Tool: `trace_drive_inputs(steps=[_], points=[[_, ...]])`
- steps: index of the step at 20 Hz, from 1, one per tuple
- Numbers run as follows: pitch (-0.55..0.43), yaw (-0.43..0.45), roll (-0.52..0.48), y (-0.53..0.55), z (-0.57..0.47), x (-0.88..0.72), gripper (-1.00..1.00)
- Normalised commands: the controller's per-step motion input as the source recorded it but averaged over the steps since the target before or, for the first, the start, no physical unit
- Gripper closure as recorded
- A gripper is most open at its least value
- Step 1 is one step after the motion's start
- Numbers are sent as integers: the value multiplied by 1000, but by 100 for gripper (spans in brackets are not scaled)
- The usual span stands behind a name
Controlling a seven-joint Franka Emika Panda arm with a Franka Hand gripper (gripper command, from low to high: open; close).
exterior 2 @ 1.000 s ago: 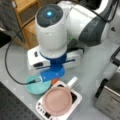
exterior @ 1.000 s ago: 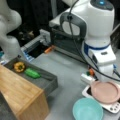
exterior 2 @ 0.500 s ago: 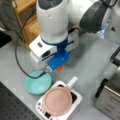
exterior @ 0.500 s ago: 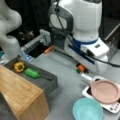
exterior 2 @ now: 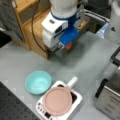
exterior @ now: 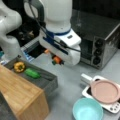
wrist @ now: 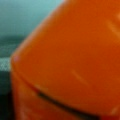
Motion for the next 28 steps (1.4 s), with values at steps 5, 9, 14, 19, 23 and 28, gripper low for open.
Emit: trace_drive_inputs(steps=[5,9,14,19,23,28], points=[[-273,253,-45,-420,-147,-769,100],[-271,288,-92,-253,-205,-185,100],[-173,249,-159,-89,-138,33,100],[-81,194,-104,-27,-127,120,100],[-79,169,-29,-38,-314,166,100],[-109,176,43,-46,-343,118,100]])
